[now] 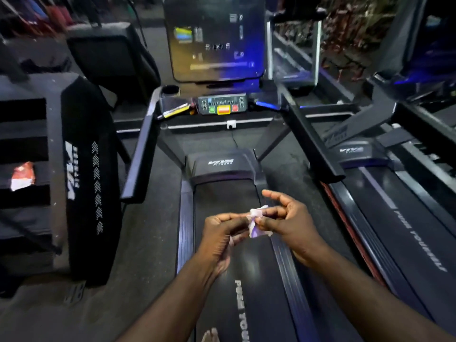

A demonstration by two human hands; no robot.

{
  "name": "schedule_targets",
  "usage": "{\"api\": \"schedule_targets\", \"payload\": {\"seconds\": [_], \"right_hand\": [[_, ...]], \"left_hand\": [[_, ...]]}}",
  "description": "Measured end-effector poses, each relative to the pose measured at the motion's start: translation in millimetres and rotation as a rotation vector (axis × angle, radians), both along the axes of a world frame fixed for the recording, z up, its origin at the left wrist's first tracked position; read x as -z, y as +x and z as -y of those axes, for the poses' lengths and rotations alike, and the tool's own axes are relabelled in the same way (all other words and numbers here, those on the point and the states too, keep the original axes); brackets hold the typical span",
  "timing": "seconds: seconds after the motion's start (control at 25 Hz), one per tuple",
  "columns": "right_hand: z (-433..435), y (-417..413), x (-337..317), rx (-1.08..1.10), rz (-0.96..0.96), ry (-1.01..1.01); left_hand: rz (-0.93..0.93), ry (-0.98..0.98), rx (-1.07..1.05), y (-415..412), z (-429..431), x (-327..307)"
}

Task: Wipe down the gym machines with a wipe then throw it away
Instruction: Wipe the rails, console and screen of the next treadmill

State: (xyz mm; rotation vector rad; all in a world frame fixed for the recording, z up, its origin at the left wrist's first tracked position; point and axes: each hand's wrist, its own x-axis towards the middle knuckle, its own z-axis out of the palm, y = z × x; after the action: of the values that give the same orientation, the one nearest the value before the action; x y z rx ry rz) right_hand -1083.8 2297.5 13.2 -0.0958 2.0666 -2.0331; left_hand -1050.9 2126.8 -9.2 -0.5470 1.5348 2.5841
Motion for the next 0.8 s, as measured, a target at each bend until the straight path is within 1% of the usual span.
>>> {"api": "schedule_targets", "payload": {"seconds": [0.16,0.28,0.44,0.56,0.64,0.72,0.8], "right_hand": [[26.8,-39.9,-15.4,0.052,-0.072,0.062],[41.7,-71.4,-18.9,0.159,-0.142,0.158],[31.4,-115.3,-16.2,0.238,-0.135,0.176],[6.4,-158.7,-6.9,0.319,-0.095,0.149],[-15.7,-199.8,7.9,0.383,-0.049,0.077],[-33.2,-239.5,21.3,0.400,0.021,-0.008],[-48.9,-284.4,35.8,0.379,0.086,-0.040]], "left_hand": [[-0.057,0.018,0.055,-53.8,20.3,-15.6],[-0.084,0.021,0.089,-92.7,30.9,-25.8],[-0.053,0.008,0.127,-151.3,39.2,-32.1],[-0.009,-0.047,0.102,-206.0,35.1,-26.3],[0.019,-0.104,0.042,-251.5,26.3,-14.6],[0.058,-0.112,-0.033,-290.9,19.3,-4.8],[0.094,-0.101,-0.079,-334.9,3.9,-2.1]]}}
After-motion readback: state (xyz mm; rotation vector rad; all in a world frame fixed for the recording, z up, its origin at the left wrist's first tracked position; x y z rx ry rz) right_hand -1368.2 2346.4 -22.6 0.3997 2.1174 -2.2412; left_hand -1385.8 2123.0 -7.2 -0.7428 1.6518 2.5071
